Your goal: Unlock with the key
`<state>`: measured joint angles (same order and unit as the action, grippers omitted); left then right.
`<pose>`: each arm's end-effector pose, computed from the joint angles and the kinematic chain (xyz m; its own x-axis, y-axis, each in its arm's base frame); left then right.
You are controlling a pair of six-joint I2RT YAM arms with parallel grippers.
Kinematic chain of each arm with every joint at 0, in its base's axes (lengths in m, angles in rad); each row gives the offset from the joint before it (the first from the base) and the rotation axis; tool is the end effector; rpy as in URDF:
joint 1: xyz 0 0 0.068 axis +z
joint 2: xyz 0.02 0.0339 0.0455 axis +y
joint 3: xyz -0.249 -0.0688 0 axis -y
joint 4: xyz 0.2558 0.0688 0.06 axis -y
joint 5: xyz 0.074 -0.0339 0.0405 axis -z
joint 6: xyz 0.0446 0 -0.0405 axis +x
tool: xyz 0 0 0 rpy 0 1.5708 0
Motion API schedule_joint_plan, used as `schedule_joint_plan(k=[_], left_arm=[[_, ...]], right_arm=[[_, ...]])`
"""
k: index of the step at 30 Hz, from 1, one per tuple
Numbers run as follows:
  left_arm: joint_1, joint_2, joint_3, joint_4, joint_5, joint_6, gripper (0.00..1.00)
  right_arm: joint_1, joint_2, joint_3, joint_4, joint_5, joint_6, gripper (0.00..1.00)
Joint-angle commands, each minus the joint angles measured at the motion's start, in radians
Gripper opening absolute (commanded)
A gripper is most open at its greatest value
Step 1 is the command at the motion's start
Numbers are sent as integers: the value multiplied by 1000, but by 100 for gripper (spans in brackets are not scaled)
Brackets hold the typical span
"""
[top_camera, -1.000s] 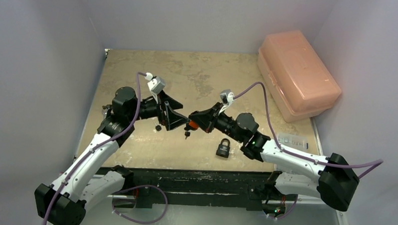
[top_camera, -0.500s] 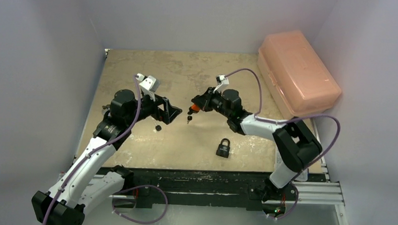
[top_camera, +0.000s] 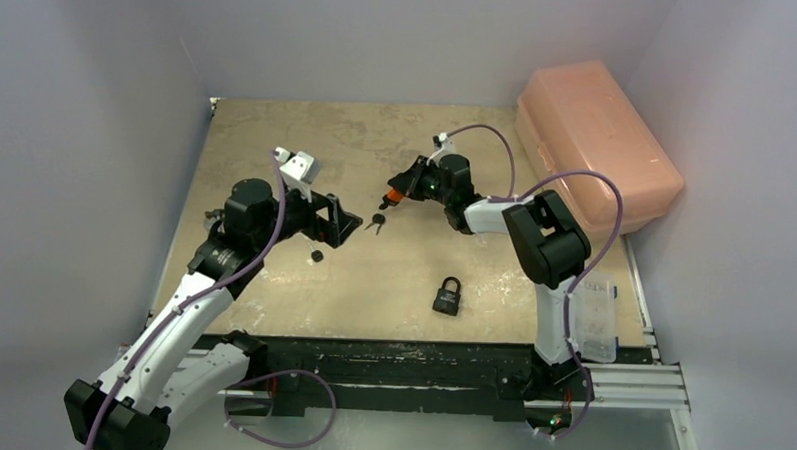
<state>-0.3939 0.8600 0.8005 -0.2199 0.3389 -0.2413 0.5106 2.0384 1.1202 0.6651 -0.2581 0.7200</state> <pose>0.2049 -0.1012 0.3149 -0.4043 -0.0760 -0.9115 0.5772 0.7519 -0.3187 0.3858 0.2292 0.1396 -0.6180 0.3846 -0.6857 -0.3733 0.6241 0.6864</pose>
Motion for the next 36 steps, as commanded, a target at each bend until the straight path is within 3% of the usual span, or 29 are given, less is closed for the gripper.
schedule_joint_plan(k=[1, 10, 14, 16, 21, 25, 27, 29, 36], left_arm=[[6, 8, 48, 11, -4, 22, 98], [7, 15, 47, 11, 0, 20, 98], [12, 18, 47, 13, 5, 20, 98], [13, 17, 47, 13, 6, 20, 98], [16, 18, 46, 14, 10, 22, 98], [18, 16, 45, 14, 11, 21, 98], [20, 14, 45, 14, 12, 22, 98], [20, 14, 46, 14, 11, 22, 98], [23, 11, 44, 10, -20, 24, 97]], right_arm=[[-35, 54, 123, 41, -46, 51, 0], [-66, 186, 253, -7, -56, 58, 0], [-74, 224, 301, -24, -69, 54, 7], [-76, 237, 321, -42, -74, 50, 15], [-93, 249, 363, -114, -79, 35, 55], [-118, 231, 373, -189, -81, 7, 73], [-131, 211, 371, -229, -73, -14, 88], [-141, 186, 371, -287, -50, -40, 98], [-159, 61, 306, -399, 67, -115, 99]])
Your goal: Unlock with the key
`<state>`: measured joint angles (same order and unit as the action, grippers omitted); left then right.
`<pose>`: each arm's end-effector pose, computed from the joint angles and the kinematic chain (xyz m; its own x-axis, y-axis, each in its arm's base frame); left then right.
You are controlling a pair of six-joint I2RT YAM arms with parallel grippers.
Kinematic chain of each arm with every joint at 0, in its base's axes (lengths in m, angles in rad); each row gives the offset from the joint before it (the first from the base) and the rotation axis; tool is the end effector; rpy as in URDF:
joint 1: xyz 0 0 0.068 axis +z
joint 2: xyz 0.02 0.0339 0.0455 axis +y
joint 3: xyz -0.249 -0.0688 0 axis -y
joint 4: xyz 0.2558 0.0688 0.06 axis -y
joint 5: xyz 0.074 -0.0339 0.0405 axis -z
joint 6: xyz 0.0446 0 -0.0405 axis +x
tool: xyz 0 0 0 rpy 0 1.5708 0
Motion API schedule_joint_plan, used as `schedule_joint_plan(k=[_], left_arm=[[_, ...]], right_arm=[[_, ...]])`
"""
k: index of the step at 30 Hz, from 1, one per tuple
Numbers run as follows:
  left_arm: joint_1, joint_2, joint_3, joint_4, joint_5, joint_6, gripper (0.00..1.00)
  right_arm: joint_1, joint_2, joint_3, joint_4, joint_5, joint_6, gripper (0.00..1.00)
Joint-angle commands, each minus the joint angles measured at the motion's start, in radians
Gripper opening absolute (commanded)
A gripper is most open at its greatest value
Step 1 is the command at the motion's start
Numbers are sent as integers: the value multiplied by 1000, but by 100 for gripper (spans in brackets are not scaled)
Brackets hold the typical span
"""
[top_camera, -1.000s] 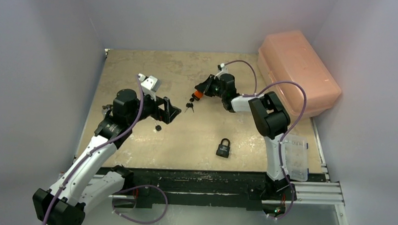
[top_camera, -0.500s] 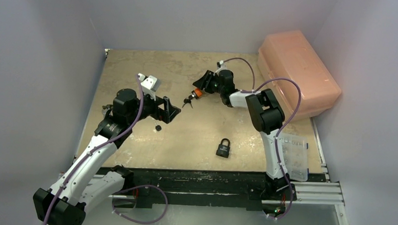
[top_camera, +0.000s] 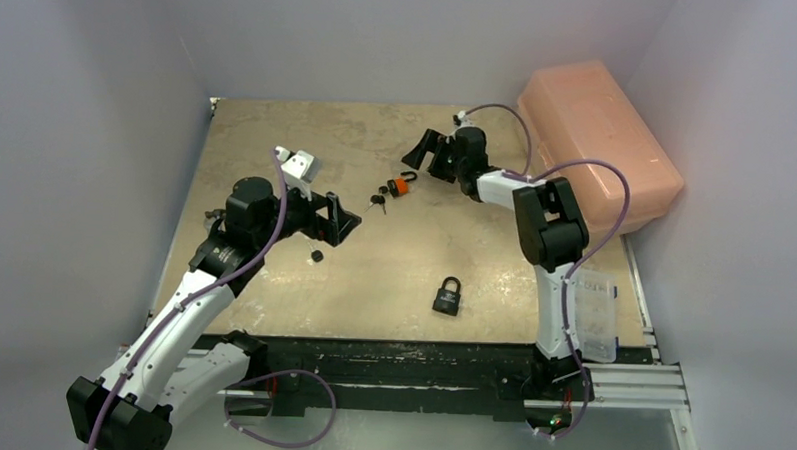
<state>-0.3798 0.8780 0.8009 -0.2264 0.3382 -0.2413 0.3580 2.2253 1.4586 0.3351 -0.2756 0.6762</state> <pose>0.2094 -0.0995 0.3105 -0.4234 -0.0737 -0.9030 0.5588 0.7632 -0.3243 0.4674 0.1878 0.1279 -0.6615 0.3955 -0.6372 -0.1983 0.7271 0.6572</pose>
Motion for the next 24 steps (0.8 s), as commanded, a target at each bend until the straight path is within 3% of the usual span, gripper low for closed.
schedule_joint_plan(k=[1, 11, 18, 24], left_arm=[[9, -6, 45, 15, -32, 24, 97], [12, -13, 56, -36, -280, 14, 95], [13, 5, 68, -68, -348, 5, 95], [15, -6, 70, -76, -391, -2, 94]], right_arm=[[-7, -151, -53, -75, 108, -75, 99], [49, -377, -147, -394, 341, -134, 99], [241, -525, -220, -770, 700, 4, 99], [274, -668, -452, -844, 613, 133, 99]])
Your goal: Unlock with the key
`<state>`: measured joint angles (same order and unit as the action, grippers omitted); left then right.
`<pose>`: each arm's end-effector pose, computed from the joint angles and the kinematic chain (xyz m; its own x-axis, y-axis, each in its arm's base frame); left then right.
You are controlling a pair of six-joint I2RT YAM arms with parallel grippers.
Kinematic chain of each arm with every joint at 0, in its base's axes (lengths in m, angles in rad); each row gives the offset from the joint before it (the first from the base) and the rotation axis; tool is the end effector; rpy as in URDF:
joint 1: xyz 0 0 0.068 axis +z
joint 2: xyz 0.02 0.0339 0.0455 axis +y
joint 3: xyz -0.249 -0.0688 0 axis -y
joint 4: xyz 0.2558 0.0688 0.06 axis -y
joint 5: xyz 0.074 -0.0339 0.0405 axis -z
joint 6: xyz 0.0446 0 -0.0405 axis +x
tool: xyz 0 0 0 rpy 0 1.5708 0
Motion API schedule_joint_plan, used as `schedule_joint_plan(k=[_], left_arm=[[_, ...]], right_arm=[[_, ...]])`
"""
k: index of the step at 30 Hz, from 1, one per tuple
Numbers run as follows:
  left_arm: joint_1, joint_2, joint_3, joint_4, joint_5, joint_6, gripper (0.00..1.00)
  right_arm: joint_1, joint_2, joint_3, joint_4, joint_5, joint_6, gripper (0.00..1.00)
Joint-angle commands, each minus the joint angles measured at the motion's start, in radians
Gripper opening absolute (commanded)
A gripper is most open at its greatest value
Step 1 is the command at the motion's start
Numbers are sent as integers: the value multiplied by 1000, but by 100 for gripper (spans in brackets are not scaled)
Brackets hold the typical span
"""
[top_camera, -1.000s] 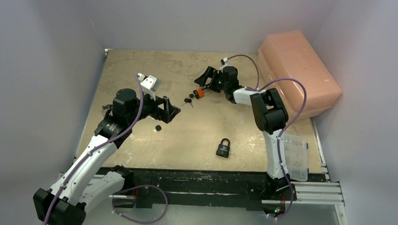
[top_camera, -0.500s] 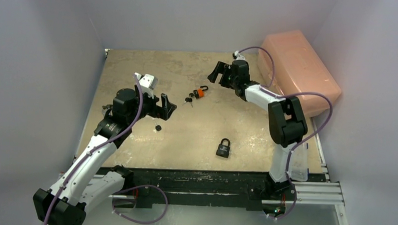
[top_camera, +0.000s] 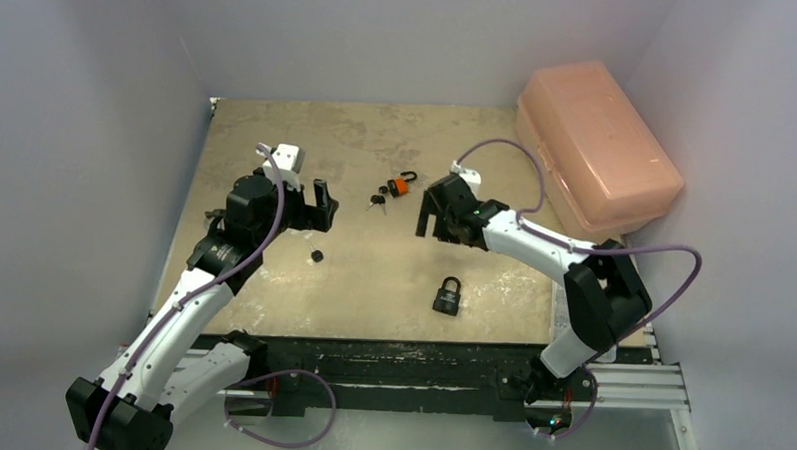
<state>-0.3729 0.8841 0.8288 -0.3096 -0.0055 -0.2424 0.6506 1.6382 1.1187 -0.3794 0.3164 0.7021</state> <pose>0.2158 -0.0842 0.3095 -0.4089 -0.0978 -0.9073 0.2692 0.9371 -0.2223 0.2957 0.2076 0.1959 -0.7477 0.2022 -0.6325 0.0804 0.9731 0.2161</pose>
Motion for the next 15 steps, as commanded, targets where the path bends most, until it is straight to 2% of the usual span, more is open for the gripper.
schedule_joint_plan(k=[1, 9, 15], left_arm=[[8, -14, 43, 7, -47, -1, 94], [9, -20, 44, 5, -51, -5, 94], [11, -22, 43, 4, -52, -5, 94]], right_arm=[[-14, -104, -145, -128, 7, 119, 99], [47, -260, -289, -182, -33, 198, 99], [70, -264, -343, -139, -80, 212, 99]])
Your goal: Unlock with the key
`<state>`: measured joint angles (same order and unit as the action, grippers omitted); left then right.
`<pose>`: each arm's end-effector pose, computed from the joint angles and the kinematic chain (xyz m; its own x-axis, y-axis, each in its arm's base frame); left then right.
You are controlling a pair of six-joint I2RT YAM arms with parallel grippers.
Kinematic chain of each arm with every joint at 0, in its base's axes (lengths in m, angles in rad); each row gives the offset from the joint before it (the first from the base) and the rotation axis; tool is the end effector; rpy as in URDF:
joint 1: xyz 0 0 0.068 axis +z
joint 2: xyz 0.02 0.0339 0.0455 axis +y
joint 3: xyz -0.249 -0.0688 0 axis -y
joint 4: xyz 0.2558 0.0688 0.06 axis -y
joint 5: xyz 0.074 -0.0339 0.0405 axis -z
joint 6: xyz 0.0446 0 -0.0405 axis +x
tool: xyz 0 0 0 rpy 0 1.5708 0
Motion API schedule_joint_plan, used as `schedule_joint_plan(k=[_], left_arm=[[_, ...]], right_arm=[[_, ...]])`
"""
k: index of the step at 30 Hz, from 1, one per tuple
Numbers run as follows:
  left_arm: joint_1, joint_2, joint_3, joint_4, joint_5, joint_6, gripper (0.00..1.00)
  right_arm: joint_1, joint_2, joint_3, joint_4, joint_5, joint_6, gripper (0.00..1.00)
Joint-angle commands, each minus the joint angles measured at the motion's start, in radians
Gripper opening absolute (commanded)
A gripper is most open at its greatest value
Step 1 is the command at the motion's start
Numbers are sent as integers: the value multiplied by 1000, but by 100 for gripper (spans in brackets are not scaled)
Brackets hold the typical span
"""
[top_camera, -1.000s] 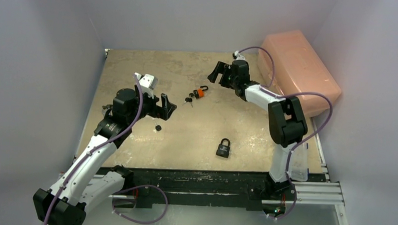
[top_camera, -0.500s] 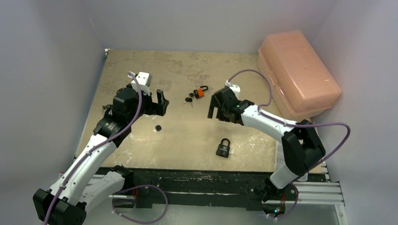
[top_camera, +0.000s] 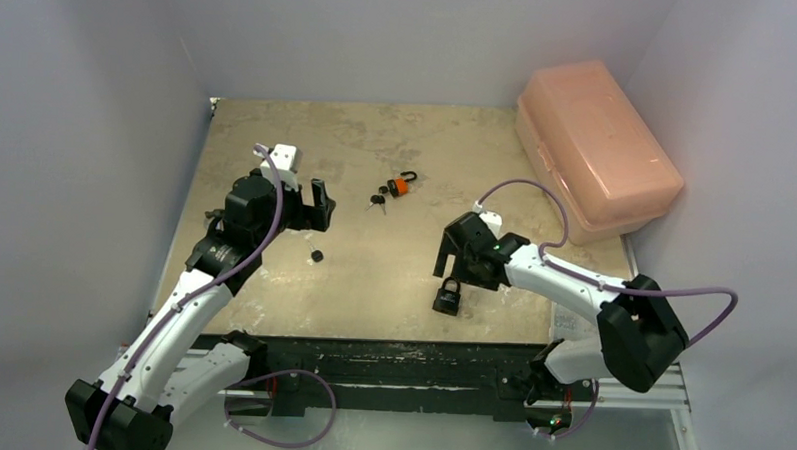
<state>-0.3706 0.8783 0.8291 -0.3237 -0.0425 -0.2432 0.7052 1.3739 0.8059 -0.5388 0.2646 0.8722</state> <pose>0.2150 -0.0815 0.3093 -0.4078 -0.0996 -0.9076 0.2336 0.9495 -0.2092 0.2144 0.1672 0.1660 -0.8488 0.2481 -0.4669 0.1764 0.9654 0.1923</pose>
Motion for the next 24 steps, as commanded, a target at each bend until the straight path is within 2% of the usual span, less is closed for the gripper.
schedule_joint_plan(k=[1, 6, 11, 18, 21, 24], left_arm=[[9, -16, 42, 18, -15, -5, 94], [9, -13, 44, 18, -15, -3, 94], [9, -13, 42, 18, -18, -4, 93], [10, -16, 44, 18, -22, -4, 93], [11, -15, 44, 17, -22, -4, 93], [12, -14, 43, 18, -21, -5, 93]], right_arm=[[22, 7, -35, 27, -37, 43, 98], [62, 56, -29, 20, -38, 55, 95], [95, 79, -29, 26, -44, 63, 85], [108, 82, -30, 59, -62, 61, 39], [108, 95, -16, 88, -91, 42, 16], [108, 110, 20, 110, -128, 27, 0]])
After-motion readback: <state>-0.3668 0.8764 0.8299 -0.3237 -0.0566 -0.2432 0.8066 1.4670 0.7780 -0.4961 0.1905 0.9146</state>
